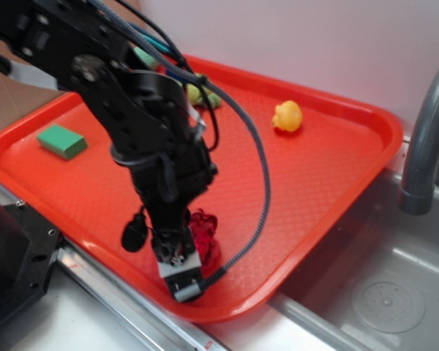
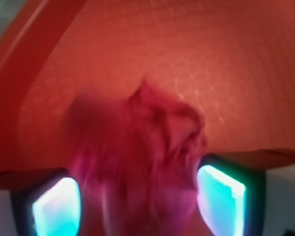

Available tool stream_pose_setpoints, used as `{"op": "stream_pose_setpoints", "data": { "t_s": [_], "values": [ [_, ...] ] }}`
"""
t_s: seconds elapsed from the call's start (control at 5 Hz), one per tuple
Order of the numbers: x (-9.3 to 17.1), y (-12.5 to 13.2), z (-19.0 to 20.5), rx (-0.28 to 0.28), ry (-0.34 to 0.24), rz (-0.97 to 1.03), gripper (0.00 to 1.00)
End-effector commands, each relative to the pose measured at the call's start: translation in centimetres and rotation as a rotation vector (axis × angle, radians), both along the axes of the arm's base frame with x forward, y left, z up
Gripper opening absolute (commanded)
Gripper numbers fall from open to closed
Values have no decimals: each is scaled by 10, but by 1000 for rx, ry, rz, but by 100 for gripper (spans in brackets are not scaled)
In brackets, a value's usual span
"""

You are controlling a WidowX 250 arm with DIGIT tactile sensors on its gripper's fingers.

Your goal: Grab the red paper.

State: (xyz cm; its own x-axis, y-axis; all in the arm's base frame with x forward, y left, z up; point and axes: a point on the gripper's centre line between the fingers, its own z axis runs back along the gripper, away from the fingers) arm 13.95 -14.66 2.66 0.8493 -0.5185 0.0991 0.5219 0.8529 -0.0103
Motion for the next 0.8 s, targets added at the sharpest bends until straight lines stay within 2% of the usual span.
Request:
{"op": "stream_pose_setpoints", "data": {
  "t_s": [0.0,0.2,0.4,0.6],
  "values": [
    [20,7,0,4,-23,82,0],
    [32,37,14,-2,-18,211,0],
    [35,73,47,-28,-14,345,0],
    [30,122,97,-10,26,595,0]
  ]
}}
